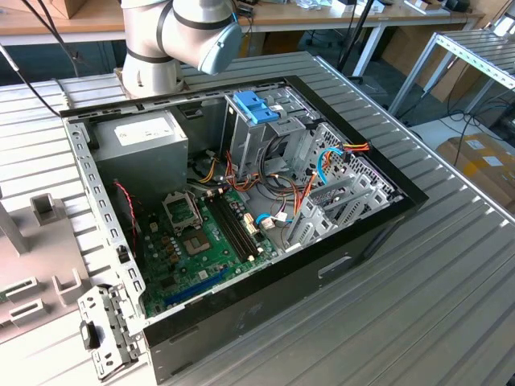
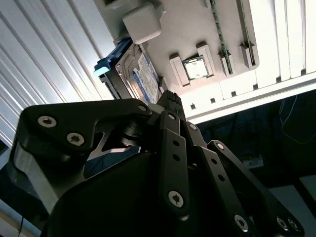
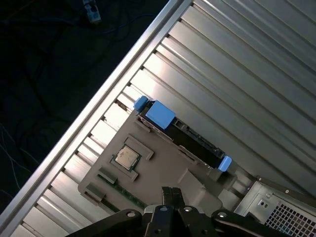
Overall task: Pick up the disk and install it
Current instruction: 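Pick up the disk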
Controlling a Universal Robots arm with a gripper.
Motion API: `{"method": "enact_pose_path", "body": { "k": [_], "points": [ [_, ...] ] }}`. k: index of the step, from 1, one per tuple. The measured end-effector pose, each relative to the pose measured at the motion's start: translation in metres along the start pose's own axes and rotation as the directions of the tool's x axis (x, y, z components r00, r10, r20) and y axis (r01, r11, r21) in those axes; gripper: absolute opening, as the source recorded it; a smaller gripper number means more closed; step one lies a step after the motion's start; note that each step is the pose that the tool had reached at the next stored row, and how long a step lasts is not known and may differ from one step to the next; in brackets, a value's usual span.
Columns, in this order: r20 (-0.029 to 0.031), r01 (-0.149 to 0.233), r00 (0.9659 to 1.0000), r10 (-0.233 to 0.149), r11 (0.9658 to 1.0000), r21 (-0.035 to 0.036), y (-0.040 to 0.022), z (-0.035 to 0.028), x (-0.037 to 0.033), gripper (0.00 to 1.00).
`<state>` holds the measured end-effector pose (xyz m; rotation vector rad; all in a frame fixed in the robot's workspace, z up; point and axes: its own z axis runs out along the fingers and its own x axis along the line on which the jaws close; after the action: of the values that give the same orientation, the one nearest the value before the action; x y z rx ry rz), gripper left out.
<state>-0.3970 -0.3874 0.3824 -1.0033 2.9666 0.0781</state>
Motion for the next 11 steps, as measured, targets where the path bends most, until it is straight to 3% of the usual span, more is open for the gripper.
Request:
{"method": "enact_pose_path", "body": {
  "k": [11],
  "points": [
    [-0.0025,0.057,0.9984,-0.057,0.9984,-0.0015,0.0000,0.0000,0.0000,0.11]
  ]
}}
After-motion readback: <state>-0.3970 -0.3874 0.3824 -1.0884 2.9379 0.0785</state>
